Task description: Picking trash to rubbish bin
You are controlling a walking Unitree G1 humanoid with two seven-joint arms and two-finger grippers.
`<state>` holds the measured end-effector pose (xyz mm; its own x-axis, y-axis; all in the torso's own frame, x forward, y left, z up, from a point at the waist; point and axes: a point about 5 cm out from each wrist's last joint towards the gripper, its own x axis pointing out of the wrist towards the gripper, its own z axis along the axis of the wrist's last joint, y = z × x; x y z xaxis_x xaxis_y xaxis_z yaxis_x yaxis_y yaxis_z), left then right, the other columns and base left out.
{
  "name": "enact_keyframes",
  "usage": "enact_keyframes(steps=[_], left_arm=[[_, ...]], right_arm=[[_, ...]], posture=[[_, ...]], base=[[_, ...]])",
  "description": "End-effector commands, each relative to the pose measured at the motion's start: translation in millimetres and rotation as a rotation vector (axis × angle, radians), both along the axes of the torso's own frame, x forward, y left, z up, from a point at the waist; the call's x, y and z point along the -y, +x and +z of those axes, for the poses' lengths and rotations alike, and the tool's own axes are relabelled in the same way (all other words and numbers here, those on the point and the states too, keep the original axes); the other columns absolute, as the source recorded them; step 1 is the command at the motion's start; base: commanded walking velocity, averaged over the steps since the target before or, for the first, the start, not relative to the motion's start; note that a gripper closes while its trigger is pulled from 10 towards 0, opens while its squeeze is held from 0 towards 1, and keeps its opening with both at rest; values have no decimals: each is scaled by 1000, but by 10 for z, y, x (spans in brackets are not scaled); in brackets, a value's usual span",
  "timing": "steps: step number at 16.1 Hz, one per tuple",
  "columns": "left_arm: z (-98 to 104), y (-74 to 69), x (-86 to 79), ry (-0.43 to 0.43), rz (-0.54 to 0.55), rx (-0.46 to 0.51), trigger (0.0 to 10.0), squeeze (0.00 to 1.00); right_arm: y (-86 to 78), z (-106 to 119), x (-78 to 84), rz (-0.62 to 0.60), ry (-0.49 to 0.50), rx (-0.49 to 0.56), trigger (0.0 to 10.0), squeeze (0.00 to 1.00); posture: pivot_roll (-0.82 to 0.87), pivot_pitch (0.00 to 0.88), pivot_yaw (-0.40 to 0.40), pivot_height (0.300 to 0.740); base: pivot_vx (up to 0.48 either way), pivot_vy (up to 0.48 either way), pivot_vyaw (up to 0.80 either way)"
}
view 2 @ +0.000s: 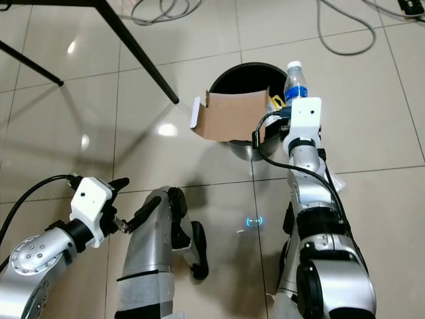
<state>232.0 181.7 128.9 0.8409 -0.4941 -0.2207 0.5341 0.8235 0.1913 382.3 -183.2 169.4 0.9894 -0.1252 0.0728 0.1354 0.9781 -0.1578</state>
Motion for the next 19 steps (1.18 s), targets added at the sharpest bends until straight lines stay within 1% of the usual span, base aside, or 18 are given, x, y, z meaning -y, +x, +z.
enact_keyframes(steps=[1, 4, 5, 7, 8, 9, 13, 16, 18, 19], left_arm=[[-41, -55, -34, 9, 16, -28, 10000, 0], [-16, -45, 71, -26, -1, -24, 10000, 0], [-7, -32, 181, -59, -20, -18, 10000, 0], [-22, -21, 223, -67, -24, -18, 10000, 0], [-45, -1, 270, -79, -30, -17, 10000, 0], [-55, 12, 284, -83, -30, -16, 10000, 0], [-48, 56, 296, -85, -29, -11, 10000, 0], [-22, -10, 223, -62, -29, -18, 10000, 0], [6, -83, 138, -36, -24, -28, 10000, 0], [20, -135, 78, -15, -18, -38, 10000, 0]], right_arm=[[-17, -64, 5, 0, 10, -9, 10000, 0], [-10, -49, 64, -12, 7, 17, 10000, 0], [-49, -50, 97, -14, 17, 38, 10000, 0], [-73, -62, 118, -16, 19, 42, 10000, 0], [-123, -70, 144, -14, 15, 52, 10000, 0], [-146, -87, 173, -24, 11, 55, 10000, 0], [-186, -162, 241, -44, 24, 37, 10000, 0], [-140, -165, 232, -42, 45, 12, 10000, 0], [-78, -164, 194, -34, 68, -11, 10000, 0], [-34, -166, 187, -35, 103, -28, 10000, 0]], posture=[[142, 494, 215, 542], [130, 483, 206, 542], [115, 470, 195, 542], [98, 454, 186, 542], [84, 442, 180, 542], [76, 436, 177, 542], [75, 431, 180, 542], [122, 461, 203, 542], [166, 484, 220, 542], [204, 502, 234, 542]], base=[[0, 0, 0], [0, 0, 0], [0, 0, 0], [0, 0, 0], [0, 0, 0], [0, 0, 0], [0, 0, 0], [0, 0, 0], [0, 0, 0], [0, 0, 0]])
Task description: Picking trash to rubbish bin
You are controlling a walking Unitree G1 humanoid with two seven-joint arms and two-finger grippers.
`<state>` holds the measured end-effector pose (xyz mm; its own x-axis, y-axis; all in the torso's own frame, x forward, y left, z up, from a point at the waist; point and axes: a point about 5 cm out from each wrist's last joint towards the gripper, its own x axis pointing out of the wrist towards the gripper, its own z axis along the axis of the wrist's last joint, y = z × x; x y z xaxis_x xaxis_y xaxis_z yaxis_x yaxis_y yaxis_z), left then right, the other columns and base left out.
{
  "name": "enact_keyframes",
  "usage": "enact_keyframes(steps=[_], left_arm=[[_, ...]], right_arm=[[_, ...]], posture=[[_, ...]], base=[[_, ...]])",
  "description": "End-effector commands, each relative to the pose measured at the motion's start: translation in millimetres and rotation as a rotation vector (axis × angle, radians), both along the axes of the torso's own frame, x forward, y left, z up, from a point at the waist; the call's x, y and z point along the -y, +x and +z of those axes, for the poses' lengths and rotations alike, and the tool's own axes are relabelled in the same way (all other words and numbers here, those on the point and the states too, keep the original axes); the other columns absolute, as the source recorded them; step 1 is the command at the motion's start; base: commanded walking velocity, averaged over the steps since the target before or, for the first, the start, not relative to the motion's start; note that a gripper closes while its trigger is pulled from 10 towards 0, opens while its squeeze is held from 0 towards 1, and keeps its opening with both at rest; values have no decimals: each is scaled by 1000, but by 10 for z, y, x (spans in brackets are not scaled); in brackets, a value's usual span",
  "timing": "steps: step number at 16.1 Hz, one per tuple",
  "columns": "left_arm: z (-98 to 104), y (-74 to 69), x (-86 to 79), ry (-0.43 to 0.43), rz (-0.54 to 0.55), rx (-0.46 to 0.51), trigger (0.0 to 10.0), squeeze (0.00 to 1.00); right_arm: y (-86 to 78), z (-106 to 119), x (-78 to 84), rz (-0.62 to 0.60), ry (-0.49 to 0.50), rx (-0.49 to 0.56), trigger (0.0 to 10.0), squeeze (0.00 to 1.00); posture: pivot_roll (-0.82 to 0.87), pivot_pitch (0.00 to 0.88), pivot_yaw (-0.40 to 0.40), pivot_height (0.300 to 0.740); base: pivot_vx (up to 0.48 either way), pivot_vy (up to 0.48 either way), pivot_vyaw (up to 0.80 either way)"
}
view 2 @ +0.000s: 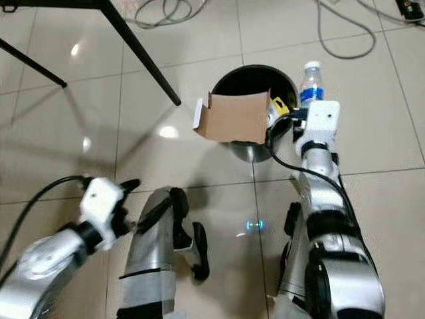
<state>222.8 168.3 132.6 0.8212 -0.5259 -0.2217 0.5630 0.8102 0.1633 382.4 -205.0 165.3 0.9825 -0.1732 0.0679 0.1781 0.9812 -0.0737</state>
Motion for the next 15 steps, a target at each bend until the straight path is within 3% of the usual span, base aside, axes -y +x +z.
enact_keyframes(steps=[1, 4, 10, 15], left_arm=[[2, -102, -128, 34, 21, -32, 10000, 0], [44, -188, -238, 62, 36, -42, 10000, 0], [80, -284, -320, 90, 65, -62, 10000, 0], [76, -361, -359, 100, 83, -80, 10000, 0]], right_arm=[[14, -134, -36, 5, 68, -62, 10000, 0], [56, -209, -104, 8, 139, -131, 10000, 0], [106, -326, -497, 100, 162, -235, 10000, 0], [138, -287, -506, 40, 264, -246, 10000, 0]], posture=[[228, 510, 244, 542], [269, 527, 258, 542], [313, 542, 240, 542], [329, 549, 231, 542]], base=[[0, 0, 0], [0, 0, 0], [0, 0, 0], [0, 0, 0]])
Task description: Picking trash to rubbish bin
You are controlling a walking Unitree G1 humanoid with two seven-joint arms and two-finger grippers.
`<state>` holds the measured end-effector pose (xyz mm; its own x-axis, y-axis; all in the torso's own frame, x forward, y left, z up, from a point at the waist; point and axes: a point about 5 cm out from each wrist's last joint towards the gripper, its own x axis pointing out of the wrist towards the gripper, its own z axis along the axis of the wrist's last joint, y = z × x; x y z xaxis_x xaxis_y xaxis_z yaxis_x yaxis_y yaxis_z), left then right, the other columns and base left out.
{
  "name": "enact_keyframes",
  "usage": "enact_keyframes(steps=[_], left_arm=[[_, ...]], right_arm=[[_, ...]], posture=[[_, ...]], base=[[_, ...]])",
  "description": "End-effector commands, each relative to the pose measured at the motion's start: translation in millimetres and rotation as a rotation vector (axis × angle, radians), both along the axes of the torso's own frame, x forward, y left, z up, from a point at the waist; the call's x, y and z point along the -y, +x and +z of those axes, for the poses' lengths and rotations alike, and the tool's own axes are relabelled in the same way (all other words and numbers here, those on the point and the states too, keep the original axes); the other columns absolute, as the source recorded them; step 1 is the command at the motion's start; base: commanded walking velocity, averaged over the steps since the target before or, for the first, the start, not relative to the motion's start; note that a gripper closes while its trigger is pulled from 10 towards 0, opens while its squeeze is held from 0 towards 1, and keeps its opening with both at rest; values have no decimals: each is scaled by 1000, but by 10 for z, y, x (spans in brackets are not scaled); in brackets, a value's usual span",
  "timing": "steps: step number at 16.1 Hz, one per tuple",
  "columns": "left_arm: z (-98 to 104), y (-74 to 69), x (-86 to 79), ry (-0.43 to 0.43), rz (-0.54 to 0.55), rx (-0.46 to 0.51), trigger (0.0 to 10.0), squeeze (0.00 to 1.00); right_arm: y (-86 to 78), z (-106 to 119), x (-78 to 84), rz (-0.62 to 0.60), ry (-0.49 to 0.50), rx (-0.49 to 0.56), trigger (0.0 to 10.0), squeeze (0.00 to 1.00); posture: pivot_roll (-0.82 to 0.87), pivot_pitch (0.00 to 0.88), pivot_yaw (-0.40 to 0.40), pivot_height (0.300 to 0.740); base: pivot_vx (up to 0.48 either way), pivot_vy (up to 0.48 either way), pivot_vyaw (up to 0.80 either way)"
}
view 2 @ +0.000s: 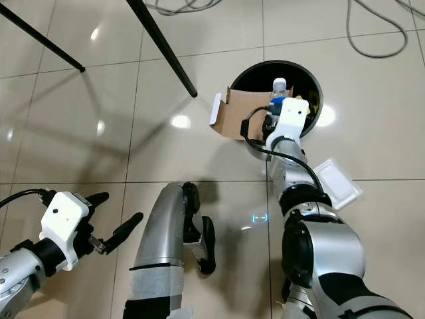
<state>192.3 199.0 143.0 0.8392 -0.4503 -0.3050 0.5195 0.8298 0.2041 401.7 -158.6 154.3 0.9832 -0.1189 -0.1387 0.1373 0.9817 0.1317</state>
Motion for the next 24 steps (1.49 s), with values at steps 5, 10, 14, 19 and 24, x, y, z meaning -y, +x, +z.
enact_keyframes(steps=[5, 10, 14, 19, 24], left_arm=[[-45, -99, -55, 23, 12, -50, 10000, 0], [-43, -85, -63, 29, 4, -53, 10000, 0], [-44, -88, -66, 33, 2, -57, 10000, 0], [-52, -88, -75, 42, 0, -58, 10000, 0], [-78, -64, -47, 38, -4, -54, 10000, 0]], right_arm=[[-78, -214, 100, -92, 77, -84, 10000, 1000], [-86, -226, 124, -112, 85, -86, 10000, 1000], [-75, -202, 119, -114, 82, -81, 10000, 1000], [-73, -192, 132, -122, 81, -76, 10000, 1000], [-67, -173, 148, -119, 69, -69, 10000, 494]], posture=[[329, 552, 245, 542], [329, 551, 255, 542], [330, 552, 255, 542], [331, 544, 260, 542], [316, 530, 252, 542]], base=[[0, 0, 0], [0, 0, 0], [0, 0, 0], [0, 0, 0], [0, 0, 0]])
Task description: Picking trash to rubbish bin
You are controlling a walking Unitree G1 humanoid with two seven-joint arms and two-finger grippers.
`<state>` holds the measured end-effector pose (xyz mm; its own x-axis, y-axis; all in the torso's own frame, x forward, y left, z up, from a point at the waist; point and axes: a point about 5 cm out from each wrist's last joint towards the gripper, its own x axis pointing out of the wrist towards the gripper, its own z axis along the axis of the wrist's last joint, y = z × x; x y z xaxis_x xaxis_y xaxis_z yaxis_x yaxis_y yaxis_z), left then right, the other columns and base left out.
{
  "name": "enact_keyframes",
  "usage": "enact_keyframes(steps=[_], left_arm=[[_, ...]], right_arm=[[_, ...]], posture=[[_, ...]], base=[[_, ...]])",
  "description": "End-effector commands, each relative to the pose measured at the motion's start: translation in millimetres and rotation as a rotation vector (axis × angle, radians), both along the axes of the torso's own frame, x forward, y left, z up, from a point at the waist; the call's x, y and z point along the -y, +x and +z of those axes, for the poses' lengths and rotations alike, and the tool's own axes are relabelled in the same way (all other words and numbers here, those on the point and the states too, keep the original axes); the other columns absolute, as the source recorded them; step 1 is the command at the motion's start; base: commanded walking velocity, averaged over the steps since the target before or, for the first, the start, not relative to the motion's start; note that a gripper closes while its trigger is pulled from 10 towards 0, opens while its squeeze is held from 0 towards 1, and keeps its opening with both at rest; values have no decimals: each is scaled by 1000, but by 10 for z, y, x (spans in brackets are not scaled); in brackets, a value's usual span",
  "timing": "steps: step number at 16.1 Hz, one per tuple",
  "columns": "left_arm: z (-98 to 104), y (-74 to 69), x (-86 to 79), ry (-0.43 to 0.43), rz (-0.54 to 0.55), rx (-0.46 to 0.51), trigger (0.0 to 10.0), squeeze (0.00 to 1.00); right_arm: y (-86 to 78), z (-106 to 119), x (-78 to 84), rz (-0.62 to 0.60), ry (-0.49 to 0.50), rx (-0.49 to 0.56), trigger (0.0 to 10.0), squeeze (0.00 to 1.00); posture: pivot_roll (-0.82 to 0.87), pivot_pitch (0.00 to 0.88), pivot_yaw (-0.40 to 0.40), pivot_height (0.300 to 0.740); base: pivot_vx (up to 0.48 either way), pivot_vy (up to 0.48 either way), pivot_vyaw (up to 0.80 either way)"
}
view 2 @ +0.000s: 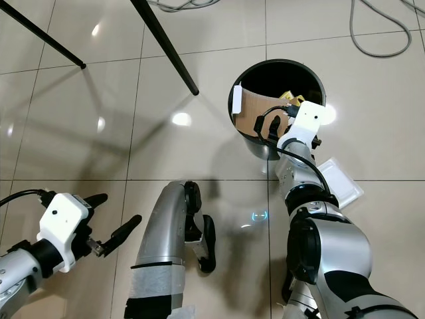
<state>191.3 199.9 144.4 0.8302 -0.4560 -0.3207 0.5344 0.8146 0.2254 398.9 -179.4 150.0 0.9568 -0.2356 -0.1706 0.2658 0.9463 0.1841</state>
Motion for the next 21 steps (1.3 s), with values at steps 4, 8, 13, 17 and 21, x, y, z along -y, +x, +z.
enact_keyframes(steps=[4, 8, 13, 17, 21], left_arm=[[-114, 7, 35, -12, 8, -34, 10000, 0], [-137, 89, 108, -37, 3, -12, 10000, 0], [-199, 268, 309, -94, -18, 30, 10000, 0], [-239, 458, 456, -131, -29, 69, 10000, 0], [-268, 583, 593, -164, -49, 96, 10000, 0]], right_arm=[[-57, -150, 0, 24, -46, -44, 10000, 0], [-64, -113, 72, 35, -110, -3, 10000, 0], [-77, -10, 306, 8, -164, 56, 10000, 0], [-116, 32, 522, -22, -184, 76, 10000, 0], [-146, 98, 671, -43, -214, 103, 10000, 0]], posture=[[288, 504, 229, 542], [261, 476, 212, 542], [183, 399, 173, 571], [126, 347, 148, 611], [72, 298, 136, 651]], base=[[0, 0, 0], [0, 0, 0], [0, 0, 0], [0, 0, 0], [0, 0, 0]])
